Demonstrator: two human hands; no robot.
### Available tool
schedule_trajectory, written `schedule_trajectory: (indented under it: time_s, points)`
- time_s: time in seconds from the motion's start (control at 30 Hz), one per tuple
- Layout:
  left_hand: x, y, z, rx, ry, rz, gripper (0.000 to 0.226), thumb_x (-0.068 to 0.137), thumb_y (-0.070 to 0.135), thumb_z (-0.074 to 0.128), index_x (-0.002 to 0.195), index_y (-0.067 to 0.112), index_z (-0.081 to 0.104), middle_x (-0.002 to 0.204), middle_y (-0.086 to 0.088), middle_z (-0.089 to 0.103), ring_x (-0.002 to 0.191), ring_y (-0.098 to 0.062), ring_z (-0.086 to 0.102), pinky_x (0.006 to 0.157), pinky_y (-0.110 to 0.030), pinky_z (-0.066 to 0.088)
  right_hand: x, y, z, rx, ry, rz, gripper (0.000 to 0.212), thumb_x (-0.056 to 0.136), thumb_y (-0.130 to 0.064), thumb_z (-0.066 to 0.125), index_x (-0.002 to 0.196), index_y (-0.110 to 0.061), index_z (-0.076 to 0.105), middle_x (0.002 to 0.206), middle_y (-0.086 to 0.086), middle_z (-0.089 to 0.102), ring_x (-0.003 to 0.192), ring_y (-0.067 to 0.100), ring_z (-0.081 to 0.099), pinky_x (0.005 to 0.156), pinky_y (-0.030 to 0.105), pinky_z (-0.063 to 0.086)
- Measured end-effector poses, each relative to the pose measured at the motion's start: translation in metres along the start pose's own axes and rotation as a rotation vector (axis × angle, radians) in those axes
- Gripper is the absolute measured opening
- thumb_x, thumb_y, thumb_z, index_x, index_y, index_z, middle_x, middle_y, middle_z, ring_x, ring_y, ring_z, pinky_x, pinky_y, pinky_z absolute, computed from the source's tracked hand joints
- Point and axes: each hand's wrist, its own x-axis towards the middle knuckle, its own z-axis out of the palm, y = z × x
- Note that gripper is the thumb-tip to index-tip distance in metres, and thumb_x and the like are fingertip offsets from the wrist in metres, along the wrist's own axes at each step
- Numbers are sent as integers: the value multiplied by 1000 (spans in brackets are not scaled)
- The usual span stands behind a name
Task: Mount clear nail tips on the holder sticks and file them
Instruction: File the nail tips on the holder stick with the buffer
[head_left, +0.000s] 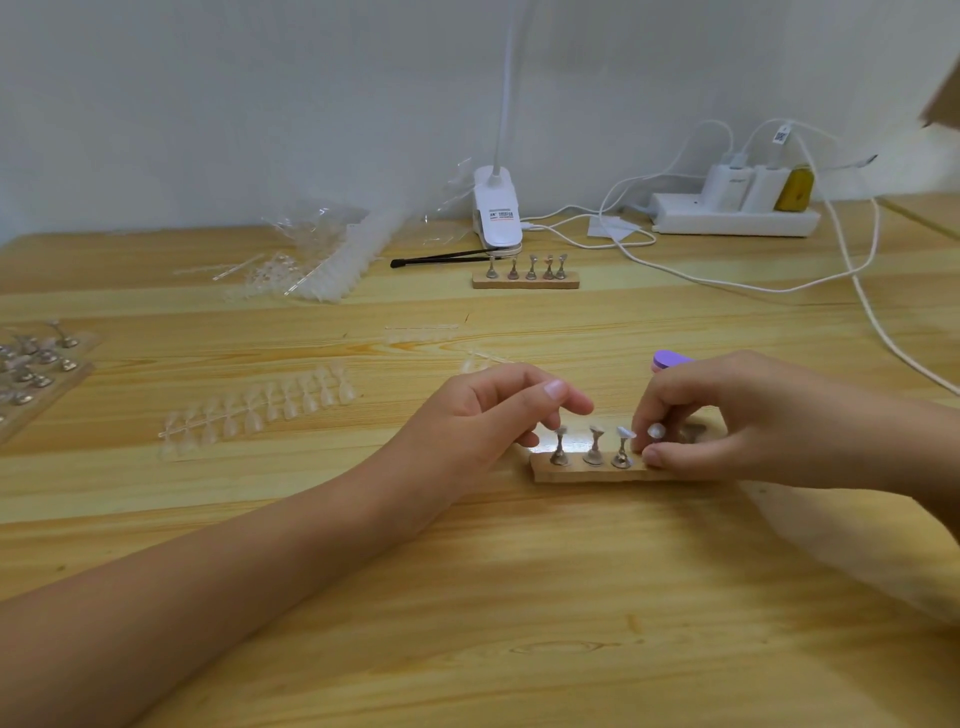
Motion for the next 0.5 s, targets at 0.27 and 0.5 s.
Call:
schedule_trajectory:
  time_s: [0.27,0.5]
  points:
    - [1,0,0,8,7,-16,27,89,44,52,95,32,76,80,20,63,79,3,56,81,-15,48,-1,-1,1,-21,-9,11,4,78,-35,66,81,-34,69,83,-22,67,84,2,64,81,29,51]
    - [0,1,0,5,8,-26,28,88,44,53,95,31,76,80,20,63,79,3,57,82,-16,49,0,-1,-3,110,-73,89,7,79,-38,65,81,-34,70,83,-13,72,81,5,67,86,35,53]
